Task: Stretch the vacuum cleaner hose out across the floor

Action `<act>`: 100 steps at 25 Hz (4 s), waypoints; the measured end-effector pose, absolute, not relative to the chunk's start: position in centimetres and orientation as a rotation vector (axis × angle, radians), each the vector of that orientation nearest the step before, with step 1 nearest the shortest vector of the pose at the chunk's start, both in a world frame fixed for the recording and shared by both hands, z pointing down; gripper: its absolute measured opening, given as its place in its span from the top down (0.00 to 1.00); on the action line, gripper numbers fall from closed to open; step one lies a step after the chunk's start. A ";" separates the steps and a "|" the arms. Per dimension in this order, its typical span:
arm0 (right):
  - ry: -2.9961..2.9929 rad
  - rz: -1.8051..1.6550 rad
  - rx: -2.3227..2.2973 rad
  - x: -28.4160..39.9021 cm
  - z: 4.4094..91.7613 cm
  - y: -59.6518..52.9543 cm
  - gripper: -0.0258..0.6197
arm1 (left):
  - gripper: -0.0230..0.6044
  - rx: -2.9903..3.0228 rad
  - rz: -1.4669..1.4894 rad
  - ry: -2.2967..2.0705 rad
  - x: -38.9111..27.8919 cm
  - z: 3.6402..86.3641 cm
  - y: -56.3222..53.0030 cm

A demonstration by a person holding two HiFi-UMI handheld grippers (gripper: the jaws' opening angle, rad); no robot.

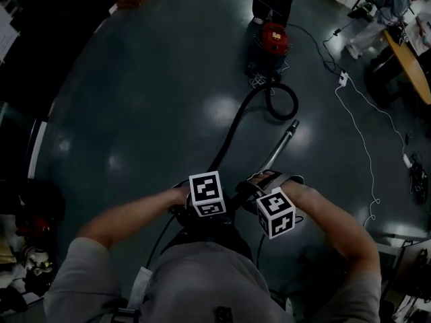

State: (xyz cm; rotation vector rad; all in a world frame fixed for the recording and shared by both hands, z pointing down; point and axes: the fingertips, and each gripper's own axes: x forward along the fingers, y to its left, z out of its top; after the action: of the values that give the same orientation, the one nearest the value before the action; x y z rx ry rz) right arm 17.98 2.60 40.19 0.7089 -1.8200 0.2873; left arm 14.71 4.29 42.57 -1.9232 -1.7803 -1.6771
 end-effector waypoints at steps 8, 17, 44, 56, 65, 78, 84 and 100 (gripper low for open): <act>-2.238 0.779 0.456 6.9 47.1 2.6 0.69 | 0.71 -1.898 -1.776 -1.820 8.5 46.0 3.3; -2.346 1.199 -0.008 1.2 58.3 6.4 0.77 | 0.96 -2.039 -1.858 -1.761 8.4 51.2 3.7; -2.292 0.898 1.110 -2.7 41.0 -14.0 0.78 | 0.50 -3.410 -1.108 -0.835 1.8 35.4 -17.2; -2.043 0.940 1.768 -11.4 39.1 -17.7 0.78 | 0.46 -3.435 -0.901 -1.193 1.2 30.2 -15.9; -1.629 0.862 2.222 -13.8 39.8 -13.9 0.77 | 0.52 -3.019 -0.944 -1.438 -4.1 29.8 -8.6; -1.137 0.684 2.449 -9.6 33.2 -3.5 0.73 | 0.53 -2.358 -0.836 -1.738 -10.5 28.5 -10.1; -0.982 0.417 2.195 0.9 26.3 -6.8 0.65 | 0.53 -2.041 -0.874 -1.914 -11.9 28.8 -15.4; -0.765 0.192 1.873 10.8 25.7 -14.3 0.68 | 0.53 -1.677 -0.810 -2.060 -11.4 27.2 -21.6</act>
State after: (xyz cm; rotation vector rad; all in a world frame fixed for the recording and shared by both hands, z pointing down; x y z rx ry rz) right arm 10.84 -14.32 25.73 1.8727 -0.7654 0.1923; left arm -11.41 -21.58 27.22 -1.6770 -2.0597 -0.8098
